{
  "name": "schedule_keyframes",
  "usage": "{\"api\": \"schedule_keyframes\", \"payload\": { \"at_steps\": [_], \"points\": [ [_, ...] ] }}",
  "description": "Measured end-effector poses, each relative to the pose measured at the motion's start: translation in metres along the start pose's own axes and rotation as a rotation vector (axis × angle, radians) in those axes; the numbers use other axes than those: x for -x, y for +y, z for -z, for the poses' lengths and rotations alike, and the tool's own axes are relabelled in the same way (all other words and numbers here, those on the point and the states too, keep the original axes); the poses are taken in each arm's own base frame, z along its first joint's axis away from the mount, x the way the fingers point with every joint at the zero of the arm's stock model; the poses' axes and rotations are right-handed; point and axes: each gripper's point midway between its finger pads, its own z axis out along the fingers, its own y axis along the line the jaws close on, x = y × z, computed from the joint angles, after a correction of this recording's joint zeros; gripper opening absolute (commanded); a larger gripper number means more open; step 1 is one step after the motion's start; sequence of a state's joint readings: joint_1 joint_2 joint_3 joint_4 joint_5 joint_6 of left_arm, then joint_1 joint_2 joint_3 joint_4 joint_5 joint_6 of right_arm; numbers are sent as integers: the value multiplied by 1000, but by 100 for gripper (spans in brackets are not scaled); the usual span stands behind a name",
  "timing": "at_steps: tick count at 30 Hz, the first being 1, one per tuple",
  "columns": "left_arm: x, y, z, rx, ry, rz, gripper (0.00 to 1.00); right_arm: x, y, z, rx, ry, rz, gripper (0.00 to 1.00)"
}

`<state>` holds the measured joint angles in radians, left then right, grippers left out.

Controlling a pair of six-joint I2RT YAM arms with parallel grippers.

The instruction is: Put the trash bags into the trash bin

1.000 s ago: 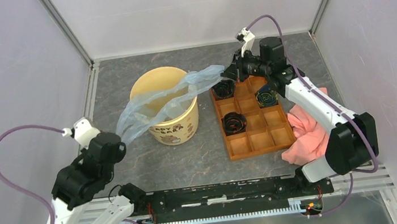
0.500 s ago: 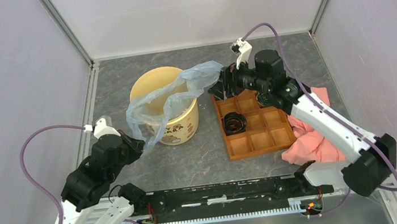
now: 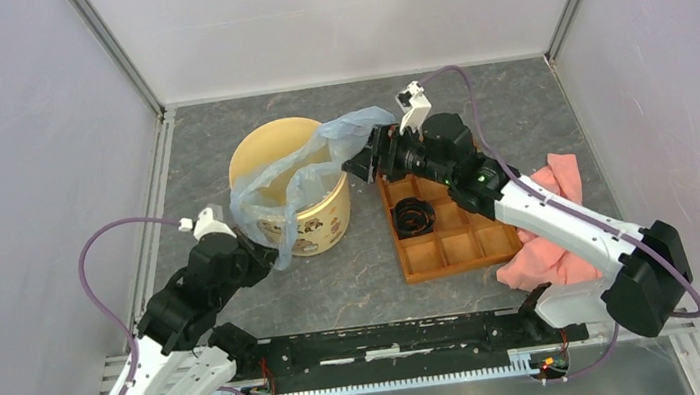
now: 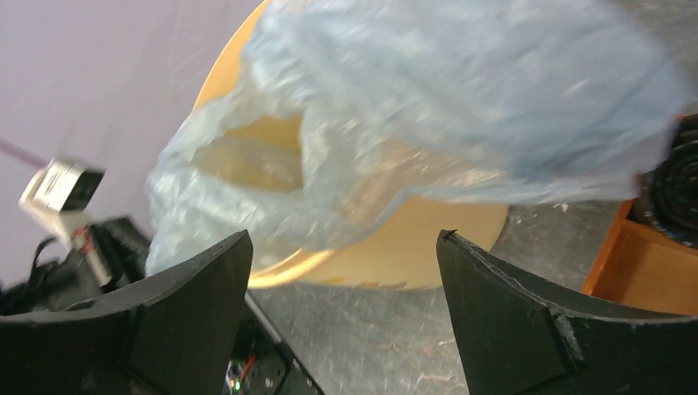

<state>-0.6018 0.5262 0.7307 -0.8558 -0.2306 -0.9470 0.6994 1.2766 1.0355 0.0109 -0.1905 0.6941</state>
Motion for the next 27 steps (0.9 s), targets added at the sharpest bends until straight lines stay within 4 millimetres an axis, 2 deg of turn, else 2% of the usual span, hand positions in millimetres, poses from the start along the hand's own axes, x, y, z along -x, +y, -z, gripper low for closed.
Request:
{"api": "schedule_keyframes", "payload": {
  "at_steps": [3, 7, 9, 12, 15, 17, 19, 22, 24, 27],
  "points": [
    [4, 7, 7, 8, -34, 24, 8, 13, -14, -12, -58, -46, -21, 84],
    [15, 18, 12, 49, -109, 70, 15, 29, -20, -37, -53, -62, -26, 87],
    [21, 17, 12, 53, -138, 88, 24, 34, -22, -48, -45, -53, -5, 88],
    [30, 12, 9, 70, -154, 89, 46, 42, -21, -63, -23, -19, 62, 89],
    [43, -2, 11, 76, -165, 81, 71, 62, -14, -82, 11, 10, 154, 90],
    [51, -8, 15, 69, -181, 70, 84, 68, -15, -87, 26, 25, 202, 92],
    [55, -9, 20, 63, -198, 60, 91, 69, -20, -87, 27, 46, 235, 94],
    [63, -4, 33, 68, -231, 29, 94, 65, -26, -83, 20, 83, 271, 95],
    [78, -7, 49, 67, -272, -10, 94, 64, -30, -81, 16, 102, 292, 96],
    [116, -23, 76, 85, -357, -80, 99, 59, -33, -78, 17, 118, 316, 98]
  ]
}}
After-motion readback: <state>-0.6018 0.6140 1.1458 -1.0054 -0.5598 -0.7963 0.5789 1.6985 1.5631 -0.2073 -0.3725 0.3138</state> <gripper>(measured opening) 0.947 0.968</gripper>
